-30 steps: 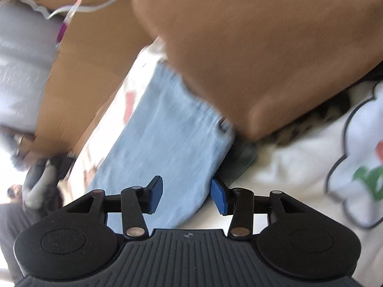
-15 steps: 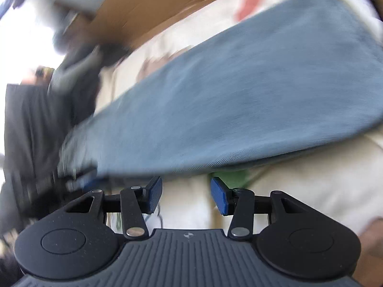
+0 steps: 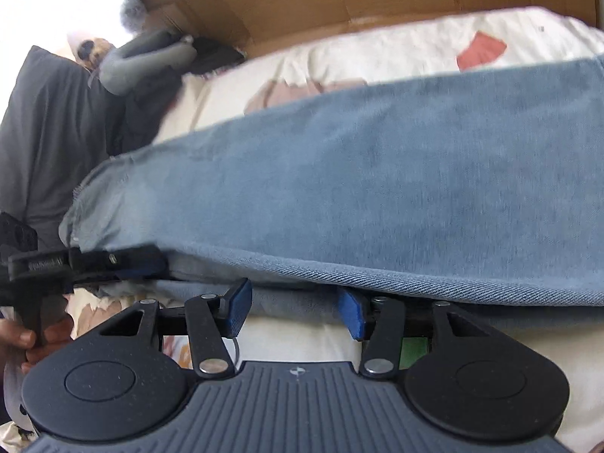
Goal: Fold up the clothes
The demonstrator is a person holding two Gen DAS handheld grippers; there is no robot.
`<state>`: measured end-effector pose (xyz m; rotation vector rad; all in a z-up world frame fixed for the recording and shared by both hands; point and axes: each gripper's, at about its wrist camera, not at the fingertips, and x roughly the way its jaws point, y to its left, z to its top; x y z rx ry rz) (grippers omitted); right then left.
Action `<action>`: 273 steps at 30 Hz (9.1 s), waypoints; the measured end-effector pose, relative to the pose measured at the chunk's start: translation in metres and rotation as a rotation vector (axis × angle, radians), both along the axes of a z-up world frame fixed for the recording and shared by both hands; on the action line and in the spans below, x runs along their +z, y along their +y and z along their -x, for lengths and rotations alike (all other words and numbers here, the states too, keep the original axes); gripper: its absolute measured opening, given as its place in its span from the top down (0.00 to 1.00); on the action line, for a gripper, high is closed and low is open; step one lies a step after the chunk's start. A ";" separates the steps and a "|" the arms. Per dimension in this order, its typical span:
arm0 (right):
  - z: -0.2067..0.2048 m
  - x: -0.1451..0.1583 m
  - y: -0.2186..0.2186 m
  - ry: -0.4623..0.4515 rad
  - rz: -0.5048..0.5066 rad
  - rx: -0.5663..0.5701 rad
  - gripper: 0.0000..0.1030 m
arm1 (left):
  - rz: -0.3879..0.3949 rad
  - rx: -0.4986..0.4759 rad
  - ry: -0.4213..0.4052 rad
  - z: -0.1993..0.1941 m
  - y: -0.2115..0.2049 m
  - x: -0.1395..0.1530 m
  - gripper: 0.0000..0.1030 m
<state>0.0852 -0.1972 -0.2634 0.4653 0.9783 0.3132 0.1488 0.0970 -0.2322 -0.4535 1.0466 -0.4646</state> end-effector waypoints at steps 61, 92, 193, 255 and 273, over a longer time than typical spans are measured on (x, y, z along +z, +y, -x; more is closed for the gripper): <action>0.006 -0.017 -0.013 0.169 -0.163 0.003 0.45 | -0.069 0.767 0.133 0.079 0.180 -0.011 0.82; 0.013 -0.017 -0.070 0.128 0.021 -0.161 0.59 | -0.404 0.337 0.167 0.066 0.117 -0.012 0.76; 0.060 0.042 -0.195 -0.163 -0.388 -0.682 0.93 | -0.268 -0.070 0.029 -0.003 -0.032 0.005 0.87; -0.003 0.197 -0.113 -0.189 -0.233 -0.514 0.94 | -0.296 0.013 0.003 -0.086 0.010 -0.041 0.89; -0.079 0.305 0.007 -0.223 -0.108 -0.194 0.93 | -0.097 0.173 0.111 0.014 0.068 -0.045 0.91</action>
